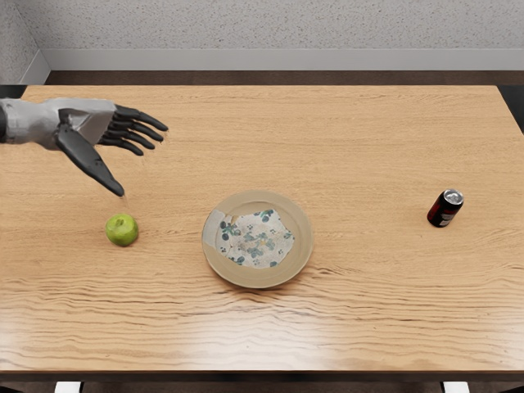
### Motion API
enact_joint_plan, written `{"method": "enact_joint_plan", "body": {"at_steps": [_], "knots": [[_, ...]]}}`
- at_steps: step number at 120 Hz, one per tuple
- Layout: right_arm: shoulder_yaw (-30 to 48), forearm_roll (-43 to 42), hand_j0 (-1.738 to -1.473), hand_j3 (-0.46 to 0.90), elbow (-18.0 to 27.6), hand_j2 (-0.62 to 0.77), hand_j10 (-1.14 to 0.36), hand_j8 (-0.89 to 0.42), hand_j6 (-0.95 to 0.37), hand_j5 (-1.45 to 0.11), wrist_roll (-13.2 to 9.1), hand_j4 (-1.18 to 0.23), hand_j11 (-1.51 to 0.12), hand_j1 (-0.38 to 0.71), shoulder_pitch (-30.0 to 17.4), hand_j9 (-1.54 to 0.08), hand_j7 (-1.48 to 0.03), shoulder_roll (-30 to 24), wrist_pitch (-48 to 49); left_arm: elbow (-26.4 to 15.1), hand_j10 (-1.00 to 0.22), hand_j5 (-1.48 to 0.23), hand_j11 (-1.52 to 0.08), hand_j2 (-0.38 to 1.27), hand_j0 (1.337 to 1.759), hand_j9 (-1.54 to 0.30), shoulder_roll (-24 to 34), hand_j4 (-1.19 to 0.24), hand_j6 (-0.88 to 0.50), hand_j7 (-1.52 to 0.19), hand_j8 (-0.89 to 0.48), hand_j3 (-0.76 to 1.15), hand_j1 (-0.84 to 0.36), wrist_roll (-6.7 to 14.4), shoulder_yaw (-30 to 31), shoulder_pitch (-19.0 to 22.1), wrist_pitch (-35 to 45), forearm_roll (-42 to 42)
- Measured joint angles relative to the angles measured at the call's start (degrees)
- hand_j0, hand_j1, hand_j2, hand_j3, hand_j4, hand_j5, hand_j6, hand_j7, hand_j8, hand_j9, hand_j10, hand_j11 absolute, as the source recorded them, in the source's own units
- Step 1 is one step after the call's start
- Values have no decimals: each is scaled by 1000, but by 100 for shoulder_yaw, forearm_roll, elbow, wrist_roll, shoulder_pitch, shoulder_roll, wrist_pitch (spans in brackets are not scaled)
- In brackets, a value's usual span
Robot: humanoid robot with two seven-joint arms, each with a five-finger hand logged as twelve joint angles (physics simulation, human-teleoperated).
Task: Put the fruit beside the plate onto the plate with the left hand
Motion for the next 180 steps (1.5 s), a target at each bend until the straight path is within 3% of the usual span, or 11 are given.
{"method": "enact_joint_plan", "body": {"at_steps": [45, 55, 86, 104, 139, 180], "knots": [[-4, 8, -1658, 0, -53, -7, -33, -33, -33, -43, -20, -33, -43, -310, -338, -43, -43, 0, -23, -62, -282, -363, -363, 58, 1658, -363, -5, -282, -282, -363, -282, 0, 16, 181, 176, 200, 1029, 522], [-4, 8, -1658, 0, -54, -7, -33, -33, -33, -43, -20, -33, -43, -310, -356, -43, -43, 0, -25, -320, -270, -349, -348, 56, 1658, -348, 53, -271, -271, -348, -271, 0, 30, 190, 385, 226, 1496, 556], [-3, 8, -1658, 0, -57, -7, -33, -33, -33, -43, -21, -33, -43, -310, -370, -43, -43, 0, -26, -1451, -271, -350, -349, 57, 1658, -349, -251, -272, -272, -349, -272, 0, 30, 144, 1674, 101, 4240, 984], [-3, 8, -1658, 0, -56, -7, -33, -33, -33, -43, -21, -33, -43, -310, -371, -43, -43, 0, -25, -1797, -277, -357, -357, 58, 1658, -357, -523, -277, -278, -357, -278, 0, 22, 135, 2319, -20, 4922, 1172], [-3, 8, -1658, 0, -56, -7, -33, -33, -33, -43, -21, -33, -43, -310, -371, -43, -43, 0, -26, -1817, -295, -381, -381, 61, 1658, -381, -948, -295, -296, -381, -296, 0, -1, 135, 3226, -131, 6050, 1607], [-3, 8, -1658, 0, -57, -7, -33, -33, -33, -43, -21, -33, -43, -310, -371, -43, -43, 0, -27, -1821, -361, -467, -467, 74, 1658, -467, -989, -361, -361, -467, -361, 0, -80, 135, 3627, -161, 6220, 1739]]}}
